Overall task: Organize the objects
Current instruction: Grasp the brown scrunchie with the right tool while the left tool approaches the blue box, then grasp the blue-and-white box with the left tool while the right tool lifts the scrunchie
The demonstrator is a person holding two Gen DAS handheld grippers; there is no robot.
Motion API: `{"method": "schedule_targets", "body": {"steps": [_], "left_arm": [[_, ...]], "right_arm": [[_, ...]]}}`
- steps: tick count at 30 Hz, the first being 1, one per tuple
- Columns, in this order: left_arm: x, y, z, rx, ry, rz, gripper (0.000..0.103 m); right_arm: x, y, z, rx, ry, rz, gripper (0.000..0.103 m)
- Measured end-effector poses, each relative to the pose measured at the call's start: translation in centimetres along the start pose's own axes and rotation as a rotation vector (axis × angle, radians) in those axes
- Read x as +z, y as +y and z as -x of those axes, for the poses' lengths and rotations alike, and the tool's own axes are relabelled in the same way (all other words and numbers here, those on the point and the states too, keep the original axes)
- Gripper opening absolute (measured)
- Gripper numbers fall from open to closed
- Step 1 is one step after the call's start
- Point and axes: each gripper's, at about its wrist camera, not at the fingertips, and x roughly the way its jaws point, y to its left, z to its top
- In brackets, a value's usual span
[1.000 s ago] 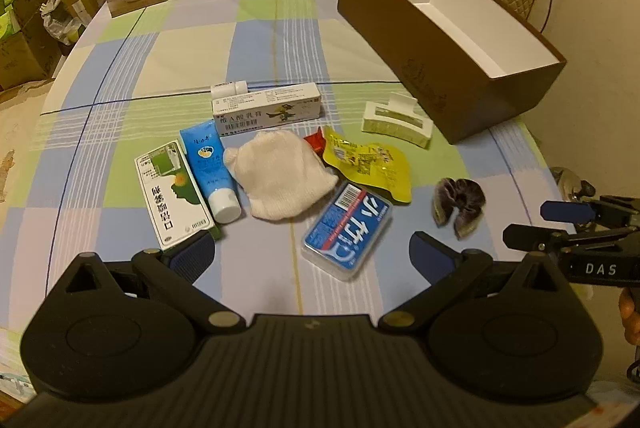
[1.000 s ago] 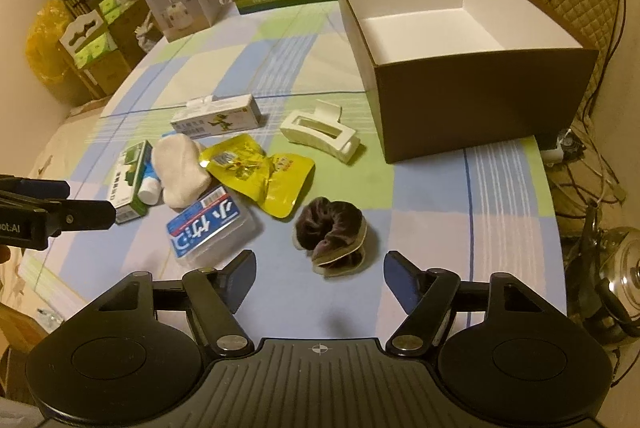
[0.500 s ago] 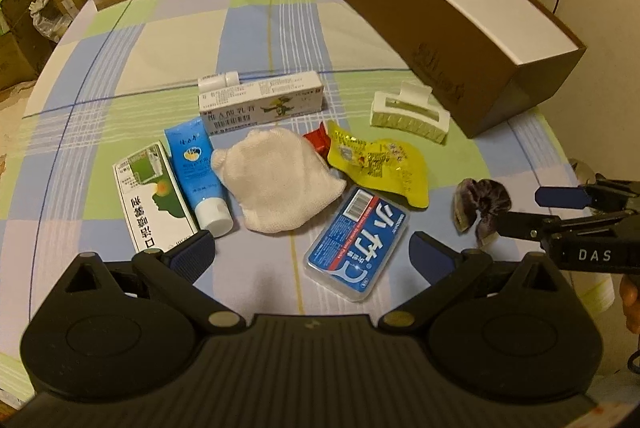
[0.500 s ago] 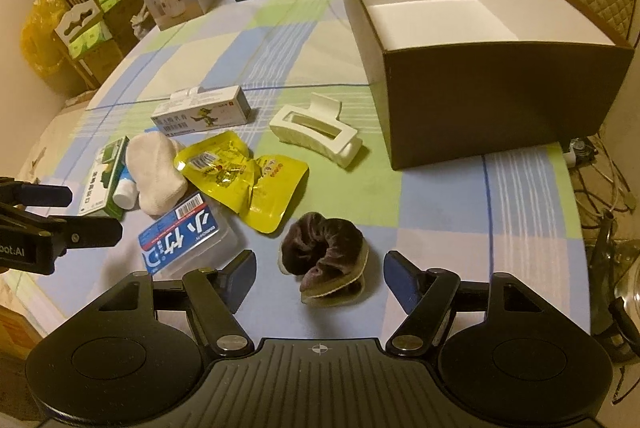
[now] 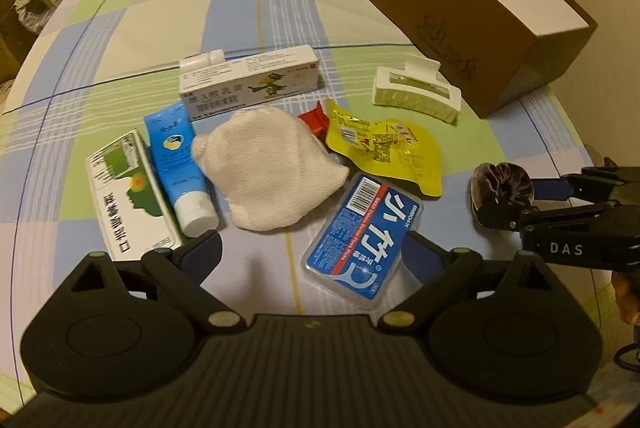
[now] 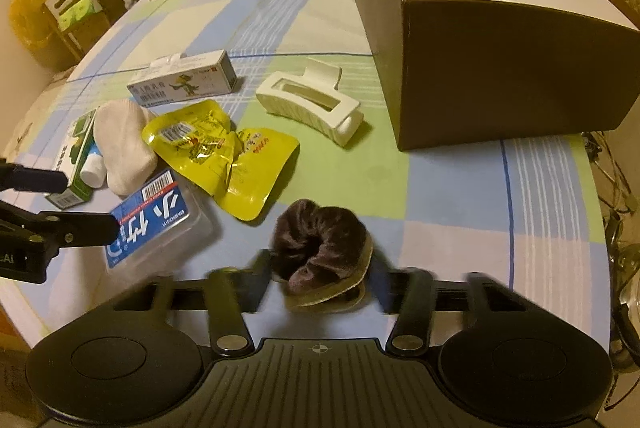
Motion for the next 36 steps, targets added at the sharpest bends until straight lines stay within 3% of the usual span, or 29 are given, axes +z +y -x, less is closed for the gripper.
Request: {"method": "schedule_targets", "body": {"steps": [2, 6, 12, 17, 22, 24, 25, 36], "left_arm": [[0.0, -0.3, -0.4, -0.009, 0.001, -0.017, 0.094], [0.0, -0.9, -1.1, -0.037, 0.01, -0.046, 0.088], [0.2, -2.0, -2.3, -0.058, 0.019, -0.108, 0.084], [0.4, -3.1, -3.5, -0.062, 0.041, -0.157, 0.071], [0.5, -3.9, -4.4, -0.054, 0.051, -0.176, 0.069], [0.5, -4.2, -4.5, -0.045, 0.051, -0.19, 0.065], [0.4, -4.2, -4.6, -0.045, 0.054, -0.193, 0.057], [-0.2, -4.4, -2.8, -0.033, 0.024, -0.141, 0.054]], "right_arm": [[-0.1, 0.0, 0.2, 0.002, -0.008, 0.015, 0.025], [-0.3, -0.2, 1.0, 0.0, -0.015, 0.032, 0.018], [-0.8, -2.2, 2.7, -0.025, -0.024, -0.047, 0.018], [-1.6, -4.4, 4.0, -0.043, -0.03, -0.12, 0.018], [-2.1, -5.8, 4.8, -0.051, -0.03, -0.165, 0.018], [-2.3, -6.1, 5.1, -0.049, -0.033, -0.171, 0.017], [-2.3, -6.2, 5.2, -0.046, -0.034, -0.172, 0.017], [-1.4, -6.3, 6.2, 0.011, -0.047, -0.126, 0.017]]}}
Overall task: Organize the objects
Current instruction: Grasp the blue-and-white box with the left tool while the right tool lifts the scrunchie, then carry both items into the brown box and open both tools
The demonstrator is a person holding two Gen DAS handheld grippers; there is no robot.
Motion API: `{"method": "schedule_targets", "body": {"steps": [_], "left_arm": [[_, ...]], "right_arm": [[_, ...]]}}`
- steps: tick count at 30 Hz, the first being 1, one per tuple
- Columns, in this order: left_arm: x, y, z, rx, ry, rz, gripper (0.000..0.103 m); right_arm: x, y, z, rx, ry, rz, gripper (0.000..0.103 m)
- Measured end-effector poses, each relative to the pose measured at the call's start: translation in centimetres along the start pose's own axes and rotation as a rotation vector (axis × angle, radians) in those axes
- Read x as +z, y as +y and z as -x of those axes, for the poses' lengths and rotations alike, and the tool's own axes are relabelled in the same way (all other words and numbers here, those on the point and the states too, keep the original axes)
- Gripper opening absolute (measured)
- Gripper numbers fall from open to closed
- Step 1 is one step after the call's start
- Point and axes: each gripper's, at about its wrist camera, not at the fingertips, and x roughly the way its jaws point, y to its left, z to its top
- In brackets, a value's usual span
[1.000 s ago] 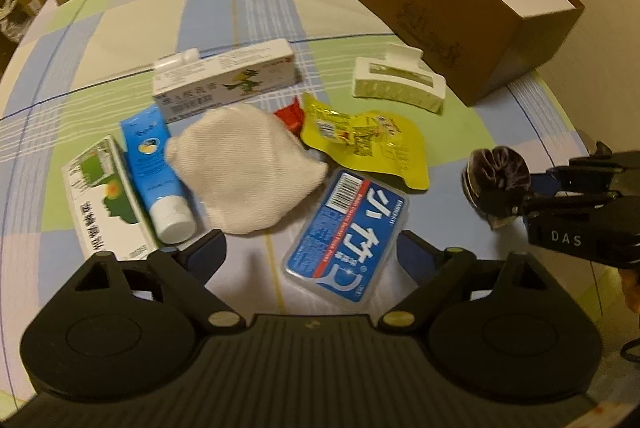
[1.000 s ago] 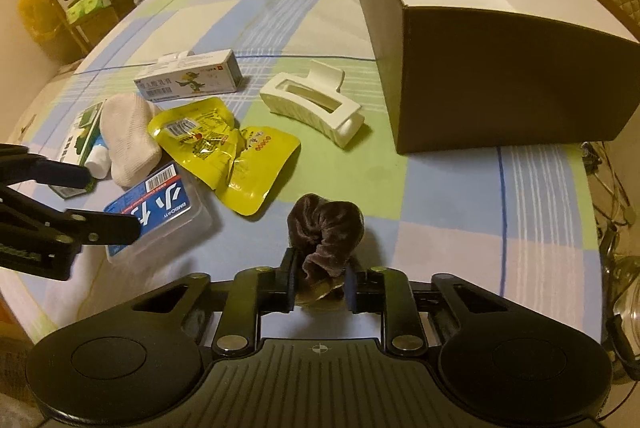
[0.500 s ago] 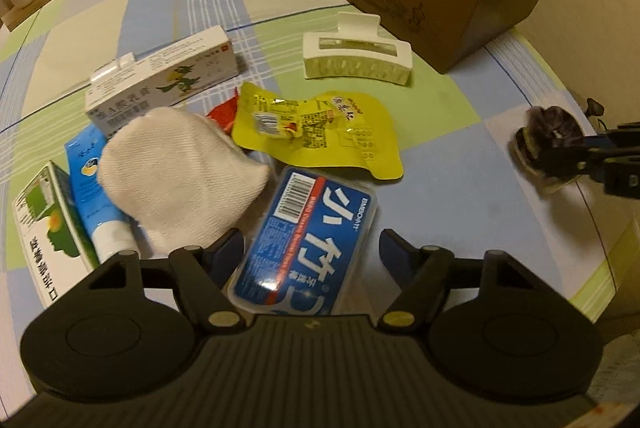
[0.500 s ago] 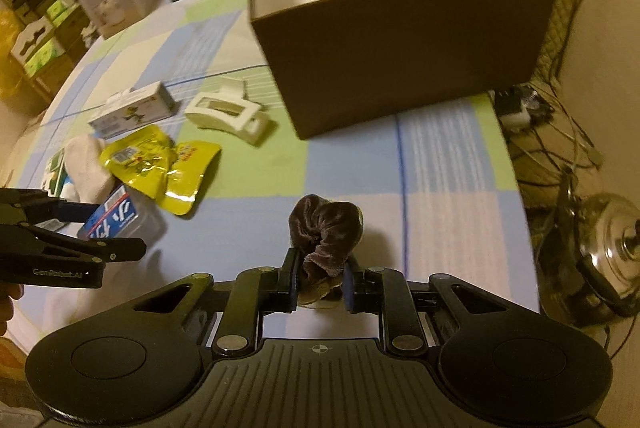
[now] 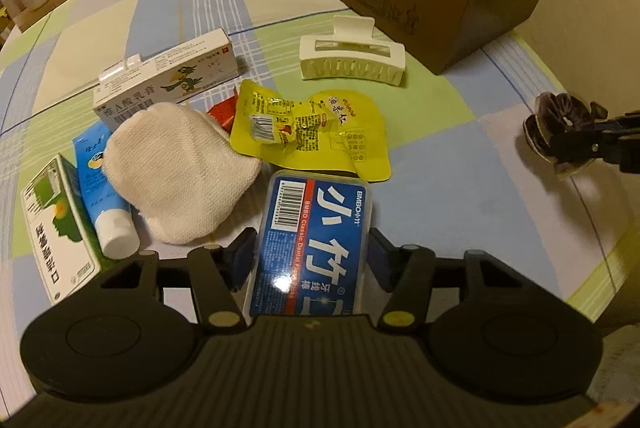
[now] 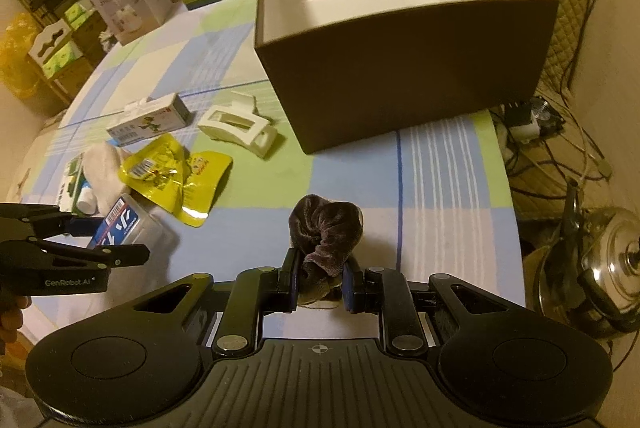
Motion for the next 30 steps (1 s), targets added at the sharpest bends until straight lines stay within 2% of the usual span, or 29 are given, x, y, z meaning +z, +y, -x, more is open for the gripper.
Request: {"method": "schedule_targets", "body": {"steps": [8, 17, 26, 30], "left_arm": [[1.7, 0.1, 3.6, 0.008, -0.073, 0.064, 0.054], [7.9, -1.6, 6.0, -0.023, -0.157, 0.077, 0.054], [15.0, -5.5, 4.9, -0.051, -0.232, 0.042, 0.054], [18.0, -7.2, 3.7, -0.06, -0.246, 0.033, 0.054]], "right_arm": [[1.9, 0.1, 2.2, 0.073, -0.032, 0.035, 0.017], [6.3, -0.4, 4.8, 0.14, -0.129, 0.078, 0.018], [13.1, -3.4, 6.0, 0.079, -0.226, 0.12, 0.018], [15.9, -4.9, 5.5, 0.047, -0.24, 0.127, 0.018]]}}
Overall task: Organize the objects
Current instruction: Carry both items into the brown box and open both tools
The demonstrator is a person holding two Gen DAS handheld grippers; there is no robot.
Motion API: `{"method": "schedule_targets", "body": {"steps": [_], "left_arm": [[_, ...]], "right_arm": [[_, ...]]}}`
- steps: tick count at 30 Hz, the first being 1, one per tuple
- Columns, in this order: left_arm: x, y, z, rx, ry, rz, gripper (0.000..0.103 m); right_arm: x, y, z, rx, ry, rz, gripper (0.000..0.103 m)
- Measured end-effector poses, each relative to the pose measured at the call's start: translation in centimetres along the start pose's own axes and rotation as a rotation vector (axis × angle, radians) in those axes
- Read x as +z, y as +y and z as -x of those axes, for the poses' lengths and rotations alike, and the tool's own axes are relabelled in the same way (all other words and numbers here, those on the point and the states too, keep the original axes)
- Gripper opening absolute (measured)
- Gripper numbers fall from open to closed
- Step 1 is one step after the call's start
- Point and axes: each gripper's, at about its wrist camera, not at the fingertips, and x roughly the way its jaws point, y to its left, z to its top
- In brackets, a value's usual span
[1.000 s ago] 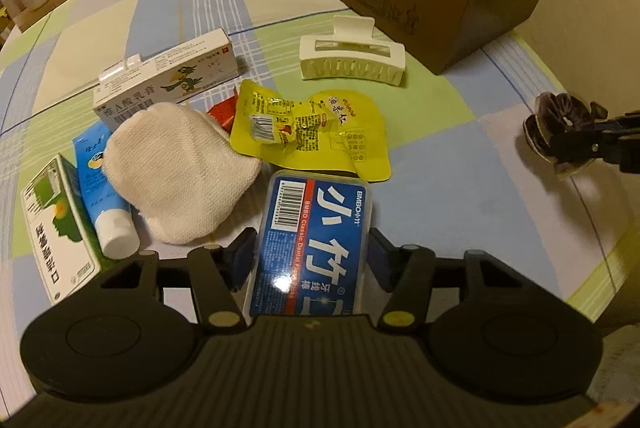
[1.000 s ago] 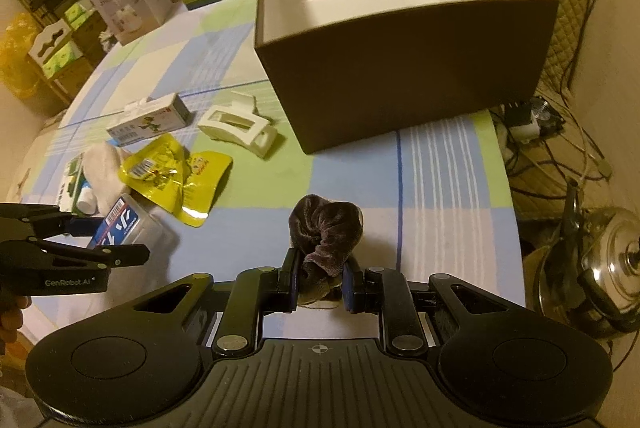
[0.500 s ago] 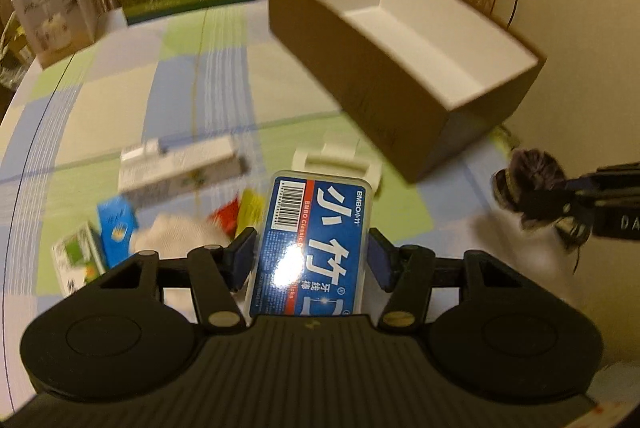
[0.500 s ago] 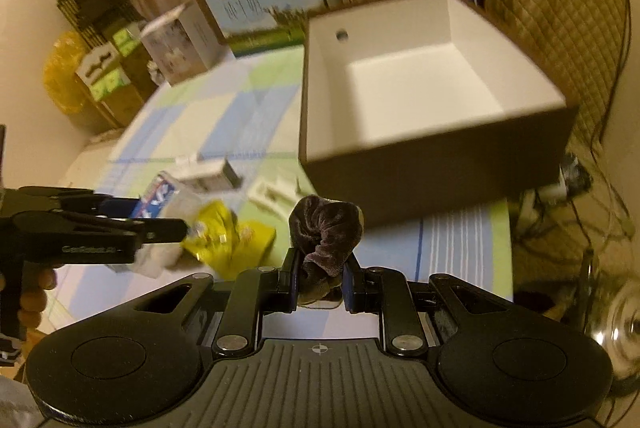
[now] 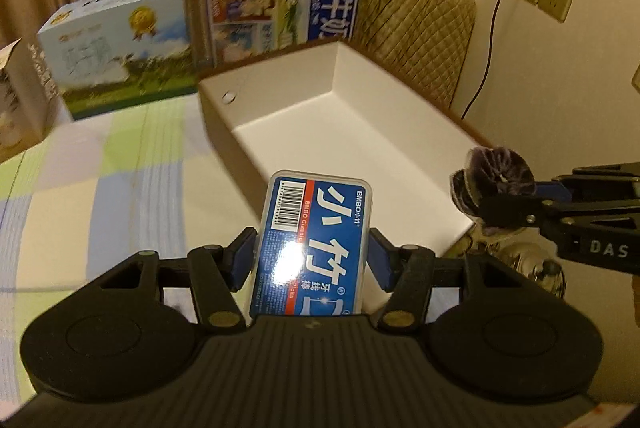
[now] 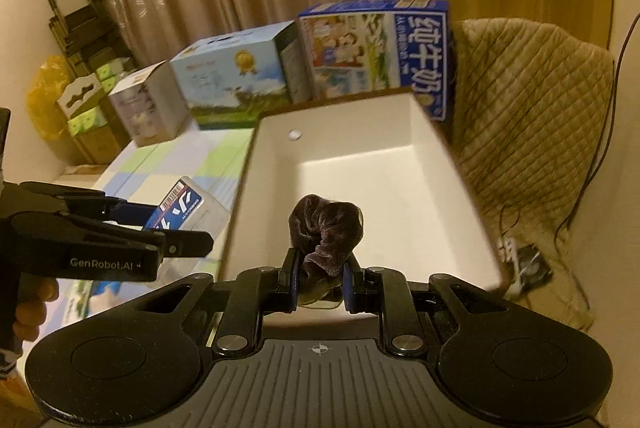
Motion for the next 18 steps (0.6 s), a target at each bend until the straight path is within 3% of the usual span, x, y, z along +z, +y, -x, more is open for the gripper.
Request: {"method": "schedule_targets", "body": {"steps": [4, 9, 18], "left_arm": [[2.1, -1.2, -2.2, -0.026, 0.018, 0.016, 0.054], [3.8, -2.3, -5.5, -0.053, 0.074, 0.033, 0.054], [4.1, -2.7, -12.3, -0.055, 0.216, 0.011, 0.054]], "right_arm": [[1.7, -1.7, -2.0, -0.017, 0.026, 0.01, 0.018], [2.5, -4.1, -5.2, -0.019, 0.119, 0.024, 0.018], [1.2, -6.8, -11.2, -0.027, 0.29, 0.044, 0.018]]}}
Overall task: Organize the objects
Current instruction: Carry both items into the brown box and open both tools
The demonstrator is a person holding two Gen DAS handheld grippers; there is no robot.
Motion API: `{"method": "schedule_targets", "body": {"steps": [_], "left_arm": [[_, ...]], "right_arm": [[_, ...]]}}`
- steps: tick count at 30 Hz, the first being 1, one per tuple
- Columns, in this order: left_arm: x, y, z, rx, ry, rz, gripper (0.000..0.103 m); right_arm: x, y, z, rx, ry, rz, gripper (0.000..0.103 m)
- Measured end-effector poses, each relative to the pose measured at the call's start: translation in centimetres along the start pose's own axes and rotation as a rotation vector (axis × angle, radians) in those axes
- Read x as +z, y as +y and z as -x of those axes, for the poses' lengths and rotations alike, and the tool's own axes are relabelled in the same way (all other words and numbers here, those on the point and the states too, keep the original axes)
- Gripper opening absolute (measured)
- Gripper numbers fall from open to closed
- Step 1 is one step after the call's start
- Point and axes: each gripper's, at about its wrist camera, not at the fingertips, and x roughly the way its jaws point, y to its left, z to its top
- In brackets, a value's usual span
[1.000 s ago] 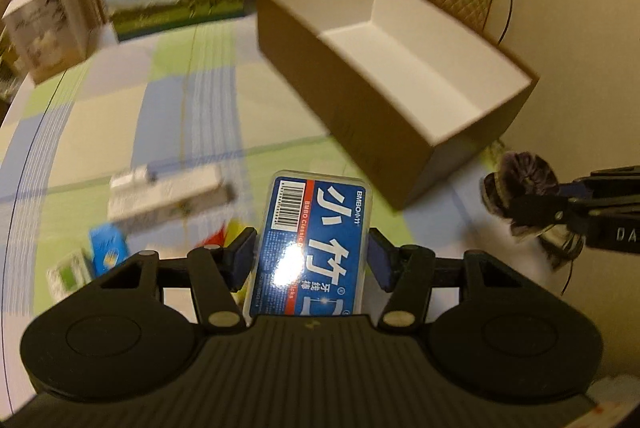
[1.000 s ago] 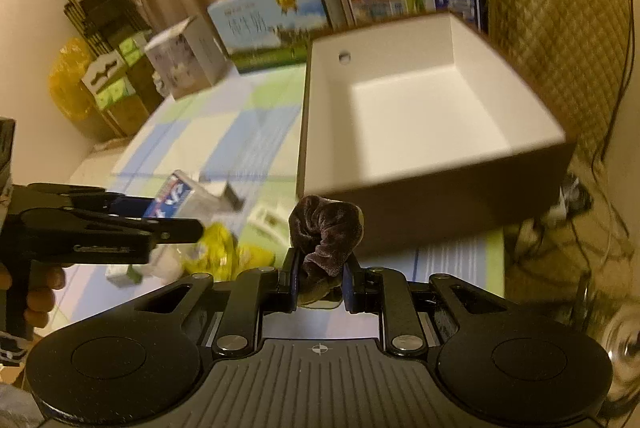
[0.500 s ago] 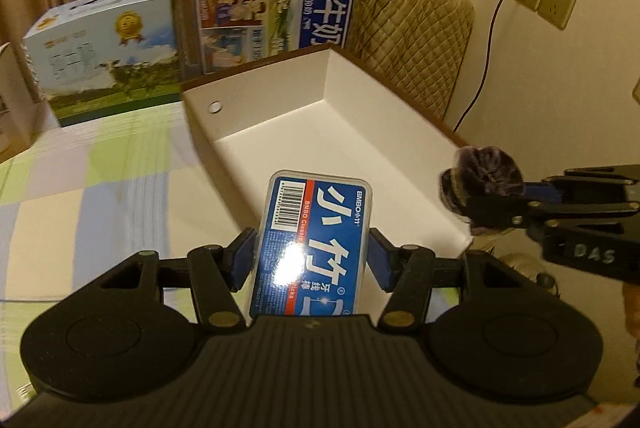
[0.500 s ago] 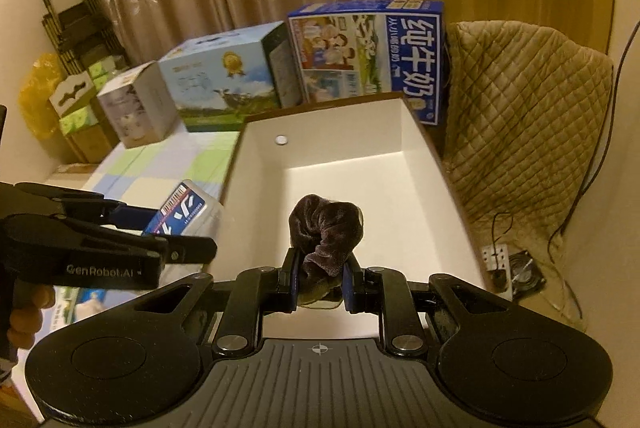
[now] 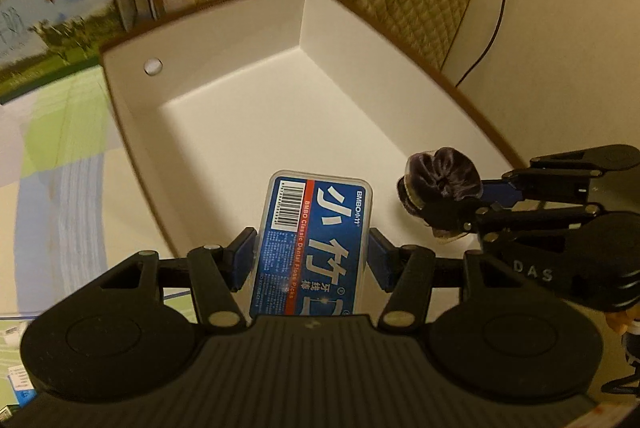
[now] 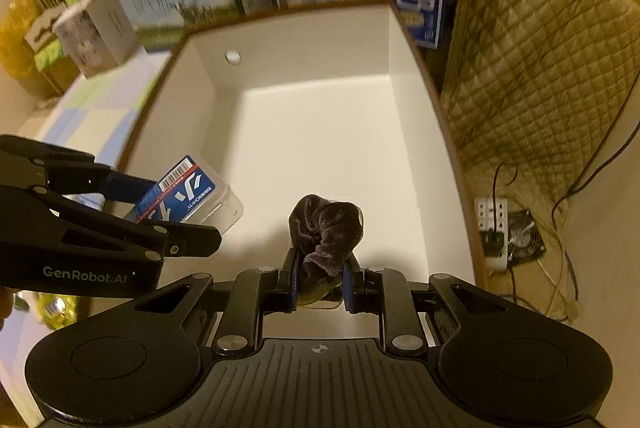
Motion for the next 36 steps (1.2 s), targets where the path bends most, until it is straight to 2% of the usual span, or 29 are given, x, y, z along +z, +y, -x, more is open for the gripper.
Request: {"method": "schedule_targets", "body": {"steps": [4, 9, 21, 22, 24, 25, 30, 36], "left_arm": [[0.0, -0.3, -2.3, 0.008, 0.05, -0.021, 0.054], [0.0, -0.7, -3.6, 0.076, 0.059, -0.088, 0.054], [0.5, -2.5, -4.0, 0.059, 0.067, -0.165, 0.054], [0.4, -2.6, -4.0, 0.054, 0.067, -0.168, 0.055], [0.5, -2.6, -4.0, 0.043, 0.067, -0.172, 0.067], [0.5, -2.6, -3.9, 0.039, 0.062, -0.178, 0.076], [0.8, -2.4, -3.4, 0.036, 0.037, -0.184, 0.08], [0.9, -1.8, -2.7, 0.05, 0.023, -0.179, 0.082]], "right_arm": [[-0.1, -0.7, -1.6, 0.001, 0.051, 0.02, 0.018], [0.0, -1.4, -2.4, -0.002, 0.079, 0.041, 0.018], [0.3, -1.9, -2.3, 0.015, 0.074, 0.042, 0.018], [0.3, -1.9, -2.3, 0.017, 0.073, 0.043, 0.018], [0.2, -2.0, -2.1, 0.019, 0.064, 0.044, 0.018], [0.2, -1.9, -2.1, 0.018, 0.06, 0.048, 0.018], [0.3, -1.5, -1.7, 0.024, 0.044, 0.075, 0.024], [0.5, -1.3, -1.3, 0.043, 0.022, 0.09, 0.04]]}}
